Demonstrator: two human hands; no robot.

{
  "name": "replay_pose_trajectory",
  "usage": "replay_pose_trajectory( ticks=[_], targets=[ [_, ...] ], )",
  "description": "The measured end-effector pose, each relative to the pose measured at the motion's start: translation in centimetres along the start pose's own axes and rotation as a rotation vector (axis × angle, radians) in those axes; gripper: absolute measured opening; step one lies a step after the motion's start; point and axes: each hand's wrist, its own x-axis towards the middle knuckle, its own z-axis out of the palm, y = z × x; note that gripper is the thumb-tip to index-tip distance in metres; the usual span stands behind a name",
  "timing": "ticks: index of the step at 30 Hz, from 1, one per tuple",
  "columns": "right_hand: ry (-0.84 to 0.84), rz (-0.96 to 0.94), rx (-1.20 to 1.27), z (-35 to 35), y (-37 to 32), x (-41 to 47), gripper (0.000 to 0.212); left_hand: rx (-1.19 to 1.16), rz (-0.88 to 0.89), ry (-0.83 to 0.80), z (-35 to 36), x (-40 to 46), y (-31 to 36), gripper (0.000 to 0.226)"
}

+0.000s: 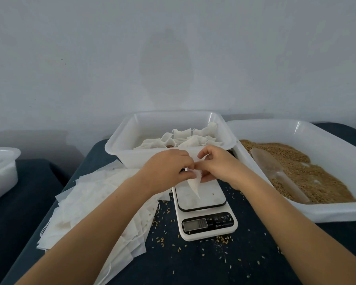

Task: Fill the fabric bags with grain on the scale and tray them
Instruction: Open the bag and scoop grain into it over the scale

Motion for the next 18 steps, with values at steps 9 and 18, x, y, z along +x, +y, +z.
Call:
replay_pose_trajectory(
  ticks=[9, 18],
  targets=[
    [-0.057, -0.048, -0.029, 0.3, 0.6, -0.6, 0.029, 0.035, -0.003, -0.068, 0.4, -0.9, -1.0, 0.021],
    [-0.064, -0.037, -0.164, 0.8, 1.2, -0.9, 0.02, -0.117, -0.041, 0.11, 2.1, -1.7, -0.3, 0.009]
  ],
)
